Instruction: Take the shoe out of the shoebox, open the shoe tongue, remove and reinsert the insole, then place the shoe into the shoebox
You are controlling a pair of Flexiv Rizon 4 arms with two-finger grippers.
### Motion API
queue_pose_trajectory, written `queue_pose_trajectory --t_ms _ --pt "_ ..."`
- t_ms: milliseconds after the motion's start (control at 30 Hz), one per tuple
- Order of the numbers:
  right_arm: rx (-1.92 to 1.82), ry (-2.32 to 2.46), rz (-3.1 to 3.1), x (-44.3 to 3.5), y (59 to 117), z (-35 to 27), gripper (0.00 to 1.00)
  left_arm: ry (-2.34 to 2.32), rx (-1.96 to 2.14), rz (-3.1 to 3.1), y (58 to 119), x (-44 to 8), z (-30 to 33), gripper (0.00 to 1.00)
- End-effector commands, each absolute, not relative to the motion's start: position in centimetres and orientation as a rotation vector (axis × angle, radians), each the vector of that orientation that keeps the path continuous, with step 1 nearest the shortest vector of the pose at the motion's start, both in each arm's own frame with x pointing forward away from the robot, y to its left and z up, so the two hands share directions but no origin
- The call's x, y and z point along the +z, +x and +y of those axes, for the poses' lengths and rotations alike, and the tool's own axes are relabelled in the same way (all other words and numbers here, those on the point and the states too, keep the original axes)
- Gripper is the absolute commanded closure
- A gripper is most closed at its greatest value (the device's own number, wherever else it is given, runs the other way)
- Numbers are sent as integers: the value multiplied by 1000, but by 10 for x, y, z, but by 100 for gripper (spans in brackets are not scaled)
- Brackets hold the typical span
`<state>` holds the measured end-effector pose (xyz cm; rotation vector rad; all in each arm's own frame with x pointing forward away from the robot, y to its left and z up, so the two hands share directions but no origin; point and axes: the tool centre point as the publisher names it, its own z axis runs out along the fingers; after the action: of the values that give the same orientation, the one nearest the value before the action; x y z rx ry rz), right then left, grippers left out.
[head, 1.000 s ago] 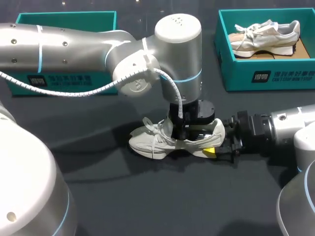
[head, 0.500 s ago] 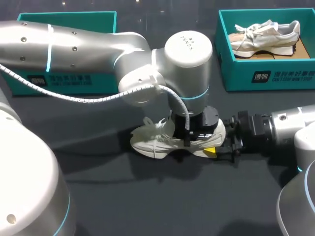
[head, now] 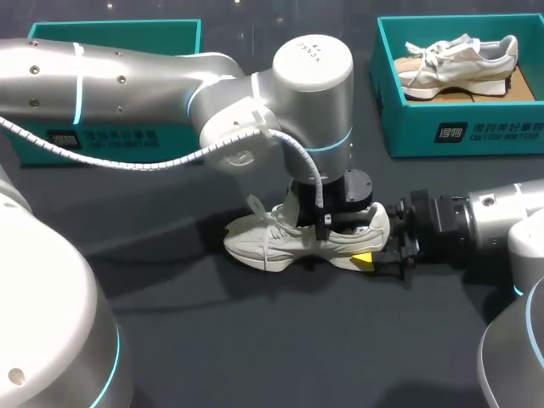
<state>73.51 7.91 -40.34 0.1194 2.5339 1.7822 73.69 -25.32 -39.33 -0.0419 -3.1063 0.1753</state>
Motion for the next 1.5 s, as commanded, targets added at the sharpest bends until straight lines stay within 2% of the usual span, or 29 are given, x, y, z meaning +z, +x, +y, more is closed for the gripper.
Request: queue_pose_trajectory --t_ms 33,733,1067,1500 --pt "1776 119 2538 -403 731 81 100 -54 231 -3088 744 -392 -244 100" --pt "1776 119 2538 -403 731 81 100 -29 629 -2823 735 -329 -223 100" --pt "1776 119 2538 -403 731 81 100 -67 731 -2808 725 -308 -244 100" --pt "1776 119 2538 -403 731 81 100 -9 728 -2832 731 -310 -283 100"
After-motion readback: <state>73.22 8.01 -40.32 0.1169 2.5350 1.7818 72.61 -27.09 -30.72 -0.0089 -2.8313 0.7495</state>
